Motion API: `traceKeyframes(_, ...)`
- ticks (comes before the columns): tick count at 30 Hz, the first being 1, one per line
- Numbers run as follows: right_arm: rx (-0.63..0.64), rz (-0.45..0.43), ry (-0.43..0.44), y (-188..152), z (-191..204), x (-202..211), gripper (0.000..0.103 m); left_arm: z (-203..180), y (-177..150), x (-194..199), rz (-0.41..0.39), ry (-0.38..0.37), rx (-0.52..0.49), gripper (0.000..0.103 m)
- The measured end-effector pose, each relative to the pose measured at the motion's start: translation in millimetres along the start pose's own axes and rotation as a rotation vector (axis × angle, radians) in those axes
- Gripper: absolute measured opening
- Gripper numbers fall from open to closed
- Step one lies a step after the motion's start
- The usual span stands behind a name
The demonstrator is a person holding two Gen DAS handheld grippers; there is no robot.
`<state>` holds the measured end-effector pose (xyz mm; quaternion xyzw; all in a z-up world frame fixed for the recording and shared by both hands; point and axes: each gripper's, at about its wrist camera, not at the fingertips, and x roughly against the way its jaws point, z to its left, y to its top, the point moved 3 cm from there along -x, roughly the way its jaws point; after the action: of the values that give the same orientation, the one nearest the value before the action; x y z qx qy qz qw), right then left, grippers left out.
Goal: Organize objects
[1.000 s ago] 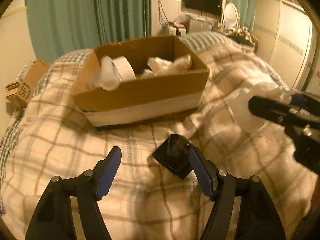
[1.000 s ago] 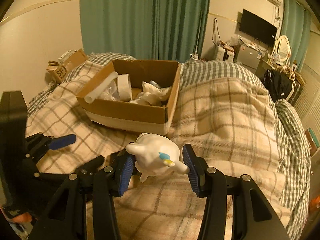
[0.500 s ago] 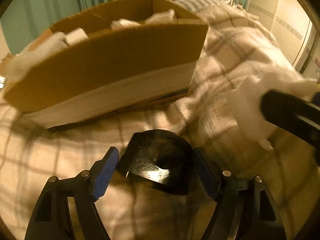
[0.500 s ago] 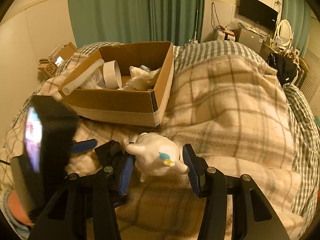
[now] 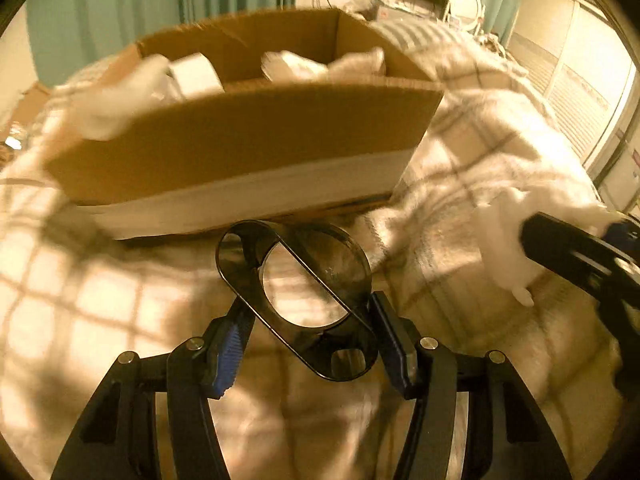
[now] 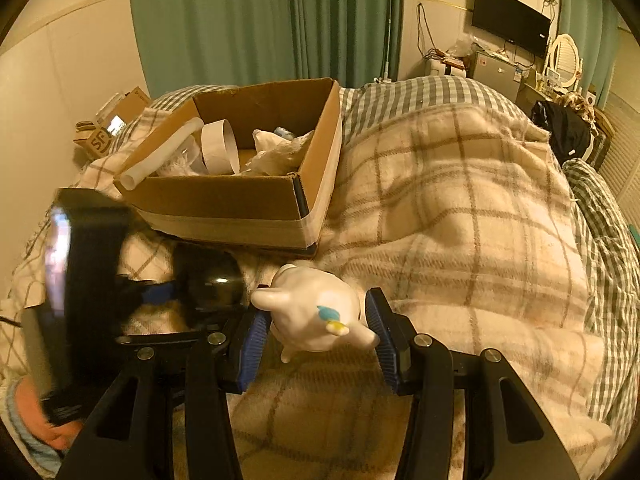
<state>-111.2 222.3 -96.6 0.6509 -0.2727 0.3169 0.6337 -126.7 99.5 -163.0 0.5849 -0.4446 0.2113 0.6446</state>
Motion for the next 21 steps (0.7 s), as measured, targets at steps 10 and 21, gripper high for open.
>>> traceKeyframes(10,0.067,-0.101,-0.041,12,25,49,0.047,11,5,88,-0.165,0.012,0.007,0.059)
traceKeyframes(21,0.173,-0.228,-0.023,99,49,82,0.047,39,91,125,-0.296,0.078,-0.023,0.059)
